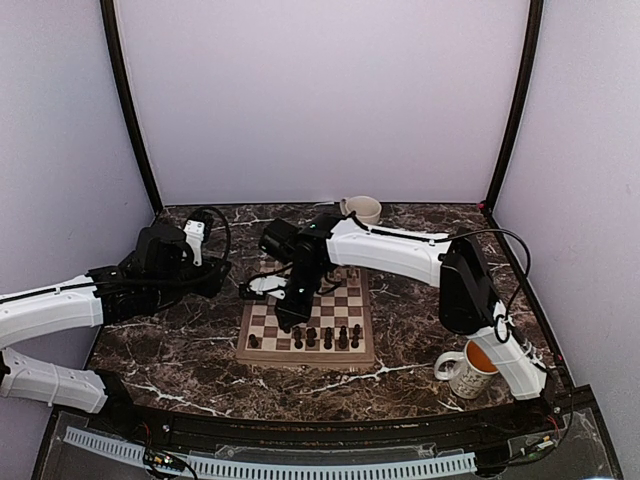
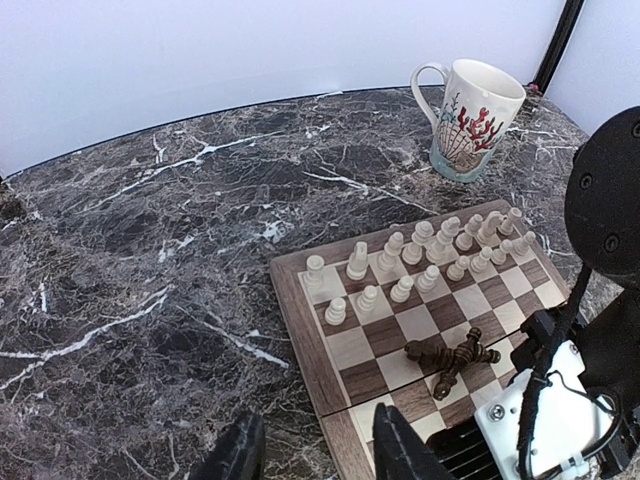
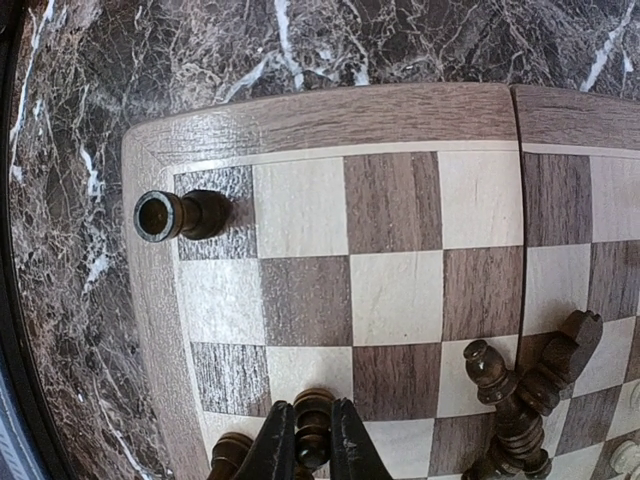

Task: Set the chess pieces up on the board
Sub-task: Place the pawn at f7.

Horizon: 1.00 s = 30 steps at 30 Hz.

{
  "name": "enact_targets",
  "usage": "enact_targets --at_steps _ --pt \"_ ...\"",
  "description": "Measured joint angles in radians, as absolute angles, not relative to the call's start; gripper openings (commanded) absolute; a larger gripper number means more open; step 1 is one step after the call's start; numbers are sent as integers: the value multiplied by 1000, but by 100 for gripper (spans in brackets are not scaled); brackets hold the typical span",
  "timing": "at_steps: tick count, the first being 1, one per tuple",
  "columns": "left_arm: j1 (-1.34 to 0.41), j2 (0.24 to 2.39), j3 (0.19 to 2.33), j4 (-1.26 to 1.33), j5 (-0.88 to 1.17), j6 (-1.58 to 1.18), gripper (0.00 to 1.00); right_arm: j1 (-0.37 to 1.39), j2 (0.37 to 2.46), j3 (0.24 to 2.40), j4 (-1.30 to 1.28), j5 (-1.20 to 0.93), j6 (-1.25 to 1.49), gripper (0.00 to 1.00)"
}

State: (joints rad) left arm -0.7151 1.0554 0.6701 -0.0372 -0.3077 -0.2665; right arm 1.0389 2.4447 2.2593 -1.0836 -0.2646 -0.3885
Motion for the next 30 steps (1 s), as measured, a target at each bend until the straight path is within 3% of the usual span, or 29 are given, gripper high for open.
enact_targets --at_steps 12,23,30 --pt "-715 1061 670 -33 -307 -270 39 1040 2467 2284 -1089 -274 -389 14" --pt "-715 1070 670 -31 -306 -270 39 1040 2472 2287 -1098 -283 -390 24" --pt "-715 1081 670 -31 -300 -270 39 1040 2472 2287 -1098 -287 -391 23"
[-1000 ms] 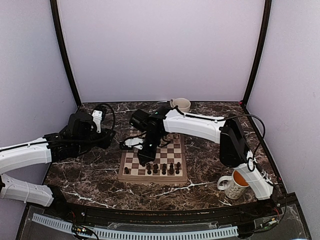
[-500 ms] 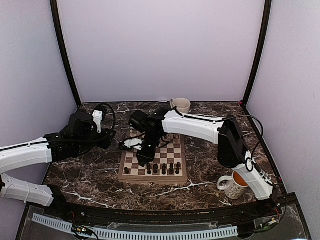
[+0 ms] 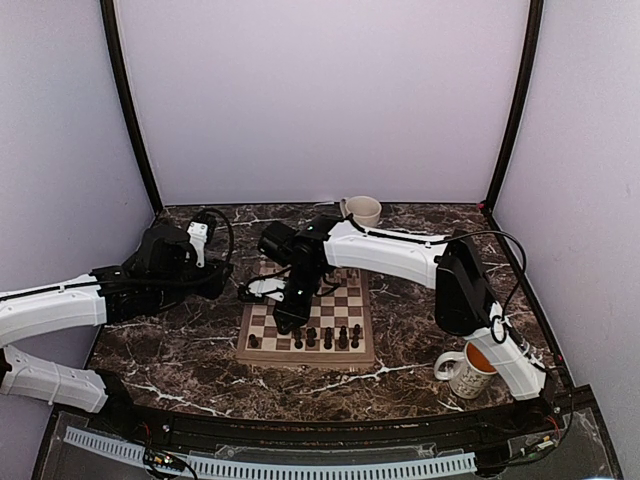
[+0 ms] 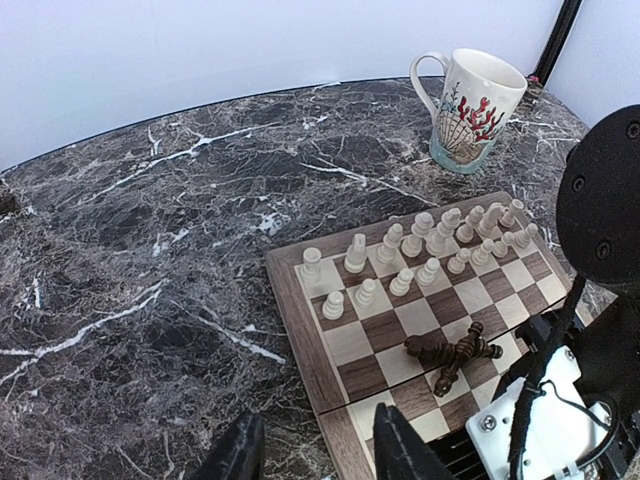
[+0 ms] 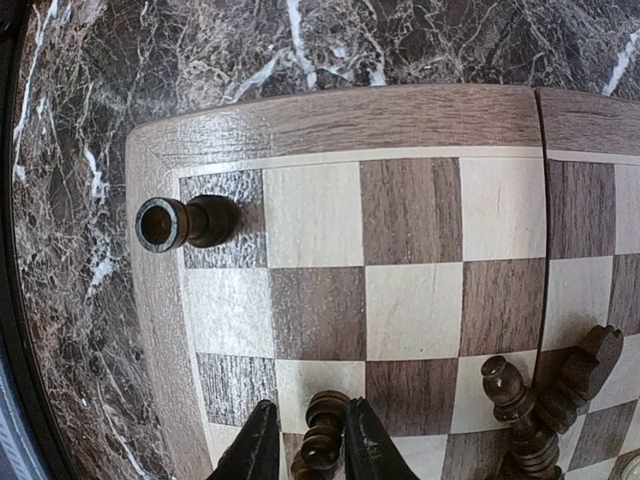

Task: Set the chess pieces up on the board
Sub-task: Place the pawn at f7.

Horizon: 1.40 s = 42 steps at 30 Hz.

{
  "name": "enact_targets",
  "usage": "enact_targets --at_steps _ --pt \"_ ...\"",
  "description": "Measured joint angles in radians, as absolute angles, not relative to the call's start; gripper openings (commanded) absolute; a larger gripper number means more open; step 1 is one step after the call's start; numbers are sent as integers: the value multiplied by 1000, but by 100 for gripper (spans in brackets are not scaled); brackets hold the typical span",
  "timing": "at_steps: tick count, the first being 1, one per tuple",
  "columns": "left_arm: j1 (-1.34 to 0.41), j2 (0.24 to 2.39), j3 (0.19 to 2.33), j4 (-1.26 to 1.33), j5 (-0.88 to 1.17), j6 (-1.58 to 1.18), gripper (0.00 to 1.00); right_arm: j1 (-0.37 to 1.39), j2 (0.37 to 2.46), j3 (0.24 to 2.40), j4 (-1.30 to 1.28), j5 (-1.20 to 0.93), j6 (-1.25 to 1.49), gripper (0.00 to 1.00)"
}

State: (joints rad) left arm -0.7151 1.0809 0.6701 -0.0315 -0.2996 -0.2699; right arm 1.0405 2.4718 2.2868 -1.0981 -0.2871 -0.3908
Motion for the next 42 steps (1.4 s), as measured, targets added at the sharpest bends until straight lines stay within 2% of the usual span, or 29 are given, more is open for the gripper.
enact_targets --at_steps 24,35,42 --pt "-715 1081 660 -27 -296 -270 39 1058 2476 2297 -1101 -295 -388 23" --pt "-712 1084 658 -40 -276 -270 42 1050 2472 2325 -1104 -281 -393 31" --pt "-704 1206 788 -153 -171 -250 39 970 2348 2293 -1110 -390 -396 32"
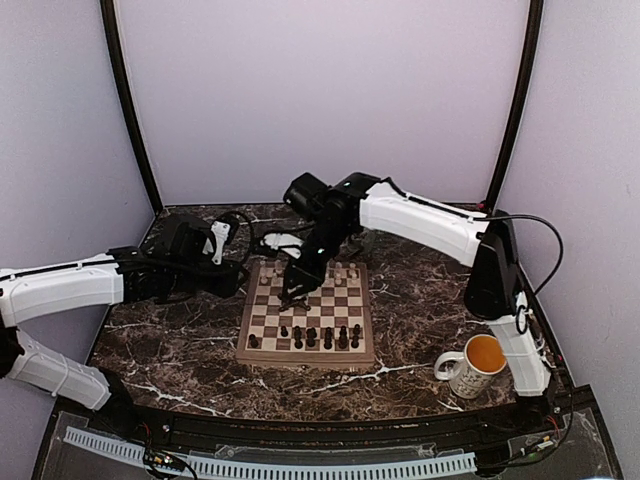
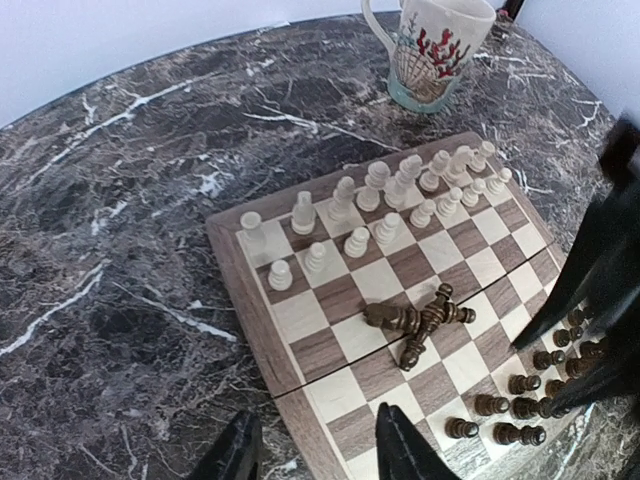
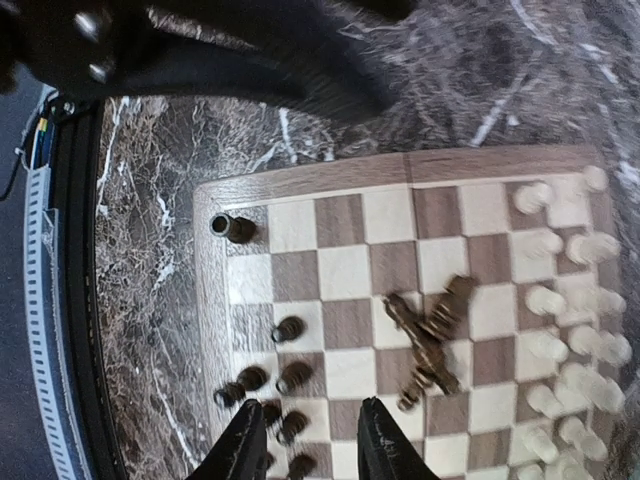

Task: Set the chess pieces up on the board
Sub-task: Place the pawn at f7, then pick up the pawn from the chessboard.

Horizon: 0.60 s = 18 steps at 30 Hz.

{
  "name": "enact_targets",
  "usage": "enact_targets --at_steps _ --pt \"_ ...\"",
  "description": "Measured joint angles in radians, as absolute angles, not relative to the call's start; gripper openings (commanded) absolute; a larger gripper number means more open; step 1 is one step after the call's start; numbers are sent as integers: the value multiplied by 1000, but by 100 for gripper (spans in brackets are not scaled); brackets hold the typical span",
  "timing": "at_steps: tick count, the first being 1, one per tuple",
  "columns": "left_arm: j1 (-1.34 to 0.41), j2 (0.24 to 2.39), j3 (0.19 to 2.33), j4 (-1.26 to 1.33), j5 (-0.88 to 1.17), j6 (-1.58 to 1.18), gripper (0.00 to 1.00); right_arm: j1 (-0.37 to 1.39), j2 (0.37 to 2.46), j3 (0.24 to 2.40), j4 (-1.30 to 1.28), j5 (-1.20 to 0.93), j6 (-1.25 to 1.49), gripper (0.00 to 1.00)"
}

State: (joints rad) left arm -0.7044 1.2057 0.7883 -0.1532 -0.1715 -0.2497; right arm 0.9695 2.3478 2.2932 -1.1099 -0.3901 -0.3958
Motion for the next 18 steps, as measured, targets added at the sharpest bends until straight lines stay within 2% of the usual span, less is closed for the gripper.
enact_targets --at_steps 9,14,18 --pt "-704 1450 952 -256 38 -183 34 715 2022 1905 -977 -497 -395 31" --pt "-704 1576 1034 -296 91 -154 37 702 2013 1757 -924 -498 -388 31" --pt "-686 1646 1089 -324 113 -160 37 707 2013 1729 -902 -502 -387 31"
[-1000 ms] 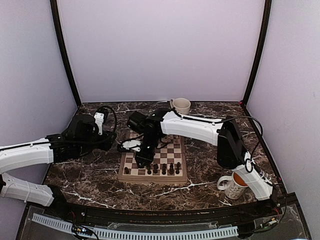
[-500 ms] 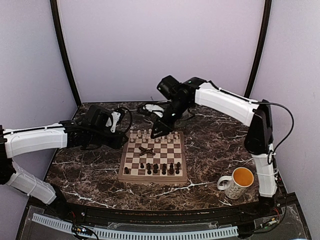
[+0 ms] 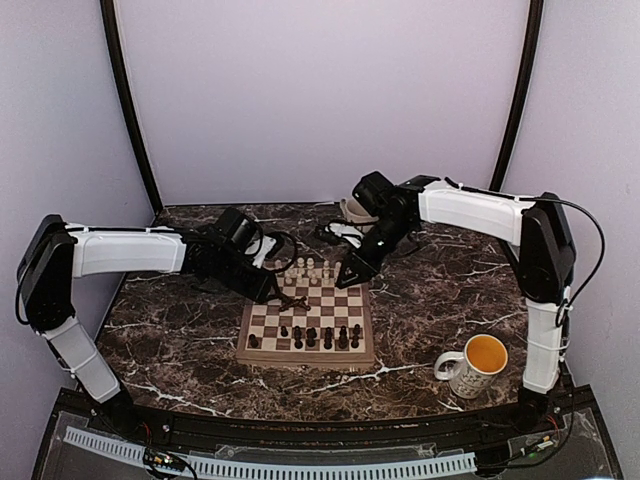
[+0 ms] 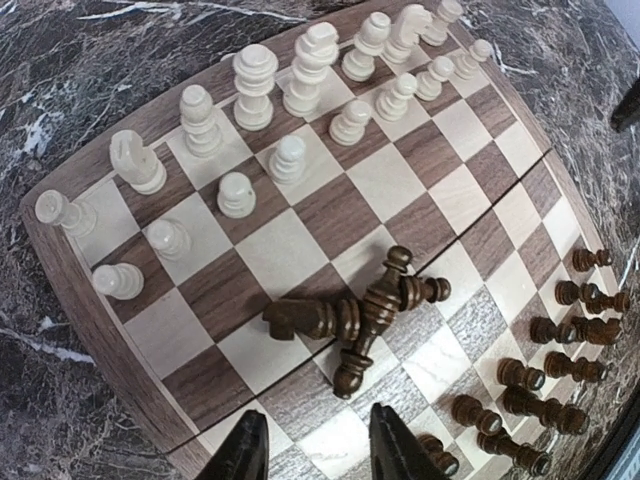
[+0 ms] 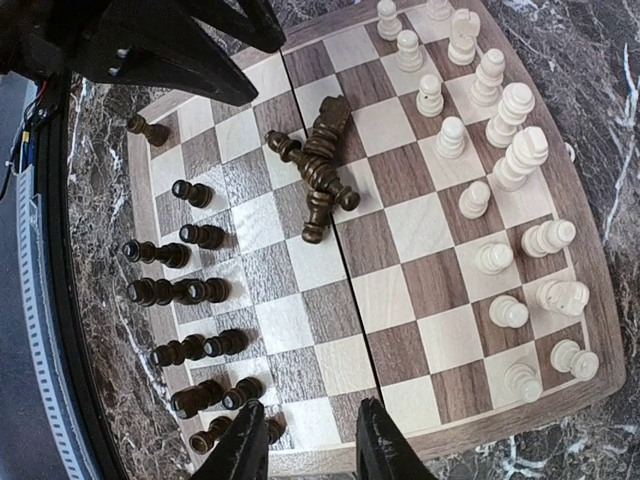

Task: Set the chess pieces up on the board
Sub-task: Pick up the pawn from the chessboard.

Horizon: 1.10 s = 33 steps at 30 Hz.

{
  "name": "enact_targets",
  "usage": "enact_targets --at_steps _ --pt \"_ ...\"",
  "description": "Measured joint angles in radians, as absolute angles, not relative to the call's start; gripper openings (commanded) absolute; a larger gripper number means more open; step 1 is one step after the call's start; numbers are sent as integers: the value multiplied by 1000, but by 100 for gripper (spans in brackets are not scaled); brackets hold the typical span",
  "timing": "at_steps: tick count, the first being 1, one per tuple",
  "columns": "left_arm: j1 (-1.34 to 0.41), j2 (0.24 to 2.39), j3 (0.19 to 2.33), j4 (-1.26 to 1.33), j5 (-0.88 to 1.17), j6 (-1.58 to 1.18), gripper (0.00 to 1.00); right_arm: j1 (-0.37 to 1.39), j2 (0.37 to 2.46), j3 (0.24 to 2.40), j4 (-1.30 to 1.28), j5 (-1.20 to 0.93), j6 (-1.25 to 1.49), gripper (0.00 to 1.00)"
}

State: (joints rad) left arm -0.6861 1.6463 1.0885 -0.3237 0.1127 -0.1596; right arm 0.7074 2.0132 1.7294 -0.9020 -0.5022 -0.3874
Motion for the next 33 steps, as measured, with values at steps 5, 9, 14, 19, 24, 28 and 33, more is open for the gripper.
enact_targets --at_steps 5,9,14,19,24,28,33 --pt "-651 1662 1101 -328 103 -235 38 715 2051 1781 -884 -496 -382 30" --pt "-630 1642 1061 -300 83 -339 39 738 2127 1864 -882 -463 -377 29" --pt "-615 1579 945 -254 83 -444 39 812 2191 1900 -882 -393 -368 29" --pt "-597 1545 903 -231 89 -495 39 884 2232 1903 -879 -318 -366 29" --pt "-591 1527 900 -202 88 -506 39 911 2268 1915 -878 -270 -366 28" --pt "-591 1522 900 -192 88 -506 39 911 2291 1930 -875 -242 -364 26" --pt "-591 1521 896 -184 88 -506 39 910 2297 1956 -870 -216 -357 24"
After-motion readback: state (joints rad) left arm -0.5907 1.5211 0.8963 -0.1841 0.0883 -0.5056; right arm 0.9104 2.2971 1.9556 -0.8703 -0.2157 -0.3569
